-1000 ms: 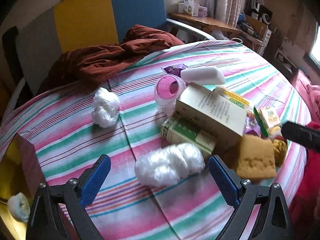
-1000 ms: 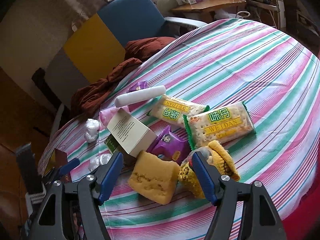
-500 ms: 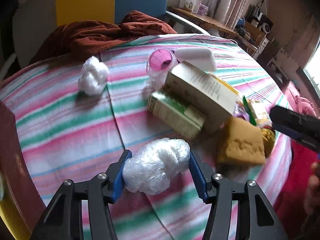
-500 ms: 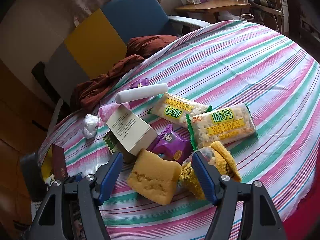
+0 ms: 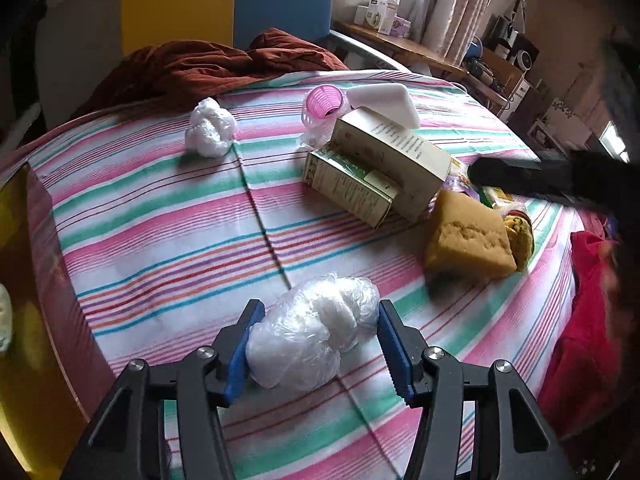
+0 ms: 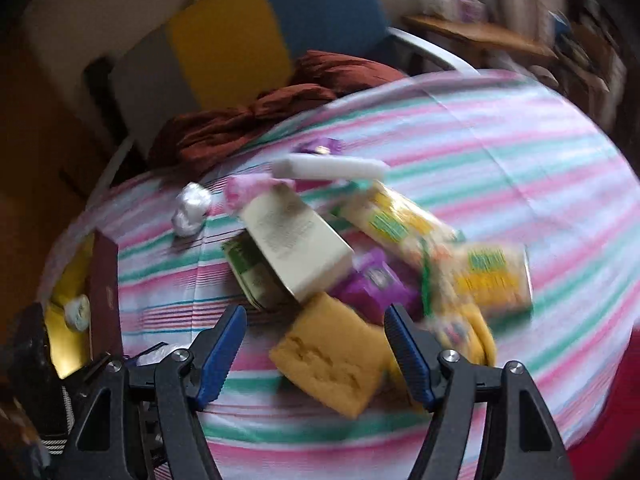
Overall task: Organize objects
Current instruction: 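Grasp the white box with the right gripper while the left holds the cotton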
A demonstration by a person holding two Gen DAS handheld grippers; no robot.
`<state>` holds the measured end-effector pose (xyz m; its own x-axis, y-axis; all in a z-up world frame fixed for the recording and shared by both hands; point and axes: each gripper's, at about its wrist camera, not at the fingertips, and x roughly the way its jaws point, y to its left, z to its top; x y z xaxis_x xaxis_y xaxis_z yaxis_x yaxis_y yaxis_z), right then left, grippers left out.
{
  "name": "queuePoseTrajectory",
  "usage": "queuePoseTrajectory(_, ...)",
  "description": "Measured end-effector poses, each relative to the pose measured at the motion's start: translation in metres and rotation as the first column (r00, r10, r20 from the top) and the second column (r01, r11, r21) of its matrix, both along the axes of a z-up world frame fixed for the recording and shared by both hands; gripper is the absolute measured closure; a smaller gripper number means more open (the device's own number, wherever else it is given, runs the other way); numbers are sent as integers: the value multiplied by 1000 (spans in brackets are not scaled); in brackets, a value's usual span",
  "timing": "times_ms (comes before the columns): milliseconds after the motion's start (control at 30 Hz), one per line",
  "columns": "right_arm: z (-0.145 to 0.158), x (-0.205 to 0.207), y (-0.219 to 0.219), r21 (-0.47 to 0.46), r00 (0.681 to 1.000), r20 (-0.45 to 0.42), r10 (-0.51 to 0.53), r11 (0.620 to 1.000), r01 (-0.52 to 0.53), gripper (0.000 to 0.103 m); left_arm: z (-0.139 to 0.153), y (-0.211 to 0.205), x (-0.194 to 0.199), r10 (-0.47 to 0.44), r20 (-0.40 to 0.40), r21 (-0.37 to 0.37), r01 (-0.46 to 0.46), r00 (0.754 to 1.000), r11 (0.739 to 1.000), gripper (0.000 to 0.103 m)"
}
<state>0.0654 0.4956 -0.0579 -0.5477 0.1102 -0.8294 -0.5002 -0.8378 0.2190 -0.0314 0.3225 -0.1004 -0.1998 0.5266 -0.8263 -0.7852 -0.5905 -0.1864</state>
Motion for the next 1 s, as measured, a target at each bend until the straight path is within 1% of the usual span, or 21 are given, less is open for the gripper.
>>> queuePoseTrajectory(100,0,-32,-3,89,993,58,101,990,-106,30,1,-6,2,3,7,7,-3,1000,1000,46)
queuePoseTrajectory(167,-5,-52,-3,118,983,102,151,980,-163,30,3,-10,2,6,12,12,-6,1000,1000,46)
queuePoseTrajectory(300,-28,-88,3,168,956,217,199,957,-237,30,6,-17,3,4,19,19,-4,1000,1000,46)
queuePoseTrajectory(333,-33,-92,5,177,953,235,192,955,-236,30,7,-18,4,0,20,22,0,1000,1000,46)
queuePoseTrajectory(367,-37,-94,7,178,954,232,189,956,-233,30,8,-19,6,-5,18,24,5,1000,1000,46)
queuePoseTrajectory(400,-37,-95,9,160,958,210,197,959,-233,31,9,-20,8,-11,15,26,11,1000,1000,46)
queuePoseTrajectory(433,-37,-96,10,138,957,206,205,962,-236,40,10,-20,9,-16,9,28,16,1000,999,46)
queuePoseTrajectory(533,-36,-91,6,110,953,192,235,960,-259,50,8,-21,11,-21,13,30,21,1000,999,46)
queuePoseTrajectory(600,-34,-85,0,102,949,194,248,957,-271,52,9,-22,13,-22,14,36,21,1000,999,46)
queuePoseTrajectory(833,-31,-68,-18,78,949,186,253,959,-271,53,19,-31,22,-35,5,61,35,999,998,46)
queuePoseTrajectory(1000,-22,-54,-28,55,965,131,227,970,-236,53,27,-42,27,-32,-6,86,32,999,996,46)
